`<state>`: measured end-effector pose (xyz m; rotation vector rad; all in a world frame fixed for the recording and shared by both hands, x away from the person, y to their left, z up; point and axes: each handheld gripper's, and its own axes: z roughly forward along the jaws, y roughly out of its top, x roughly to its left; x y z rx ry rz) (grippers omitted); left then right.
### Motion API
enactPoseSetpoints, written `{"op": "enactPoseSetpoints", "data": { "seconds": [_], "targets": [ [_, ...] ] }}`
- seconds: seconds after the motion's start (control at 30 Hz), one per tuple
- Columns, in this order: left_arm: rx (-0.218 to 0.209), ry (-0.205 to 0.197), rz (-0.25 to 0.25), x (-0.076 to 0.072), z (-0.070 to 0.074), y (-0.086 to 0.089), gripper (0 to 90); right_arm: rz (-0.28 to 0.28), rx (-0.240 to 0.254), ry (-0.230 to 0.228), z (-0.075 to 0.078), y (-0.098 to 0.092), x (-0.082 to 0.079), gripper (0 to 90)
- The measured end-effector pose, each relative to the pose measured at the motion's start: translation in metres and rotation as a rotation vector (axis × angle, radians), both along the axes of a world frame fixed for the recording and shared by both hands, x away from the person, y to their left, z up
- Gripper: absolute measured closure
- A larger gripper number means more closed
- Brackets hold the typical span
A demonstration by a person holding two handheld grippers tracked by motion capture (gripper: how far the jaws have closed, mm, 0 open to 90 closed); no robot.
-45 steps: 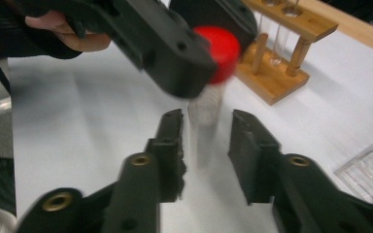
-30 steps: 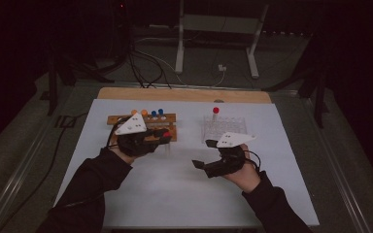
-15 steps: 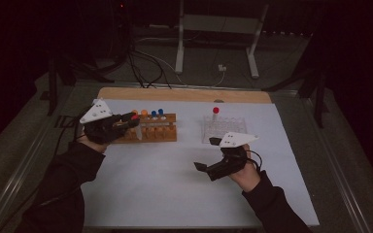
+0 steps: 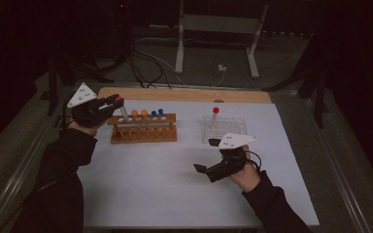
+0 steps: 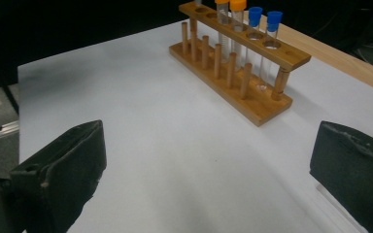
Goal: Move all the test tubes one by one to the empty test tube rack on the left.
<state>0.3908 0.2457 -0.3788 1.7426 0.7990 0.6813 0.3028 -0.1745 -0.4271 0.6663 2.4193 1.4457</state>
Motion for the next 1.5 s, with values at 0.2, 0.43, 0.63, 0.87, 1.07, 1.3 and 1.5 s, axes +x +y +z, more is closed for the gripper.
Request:
{"op": "enactPoseSetpoints", "data": {
  "seconds": [0.2,0.43,0.63,0.87,1.07,1.3,1.5],
  "targets": [
    [-0.023,0.012,0.047,0.015,-0.018,0.002,71.7,-0.002,0.004,0.001,-0.001,-0.002,0.001,0.0],
    [-0.043,0.044,0.072,0.021,-0.04,0.002,71.7,-0.006,0.008,0.002,-0.001,-0.005,0.001,0.0],
    [0.01,0.074,0.069,0.023,-0.056,-0.007,71.7,-0.002,0.007,0.005,-0.001,-0.005,0.002,0.0],
    [0.025,0.096,0.074,0.025,-0.069,-0.01,71.7,0.001,0.005,0.01,-0.002,-0.006,0.002,0.0],
    [0.041,0.104,0.075,0.025,-0.074,-0.012,71.7,0.0,0.004,0.012,-0.002,-0.006,0.002,0.0],
    [0.037,0.124,0.074,0.026,-0.074,-0.011,71.5,0.002,0.002,0.018,-0.002,-0.006,0.003,0.0],
    [0.024,0.139,0.064,0.025,-0.07,-0.009,65.7,0.004,0.005,0.017,-0.001,-0.006,0.003,0.0]
  ]
}}
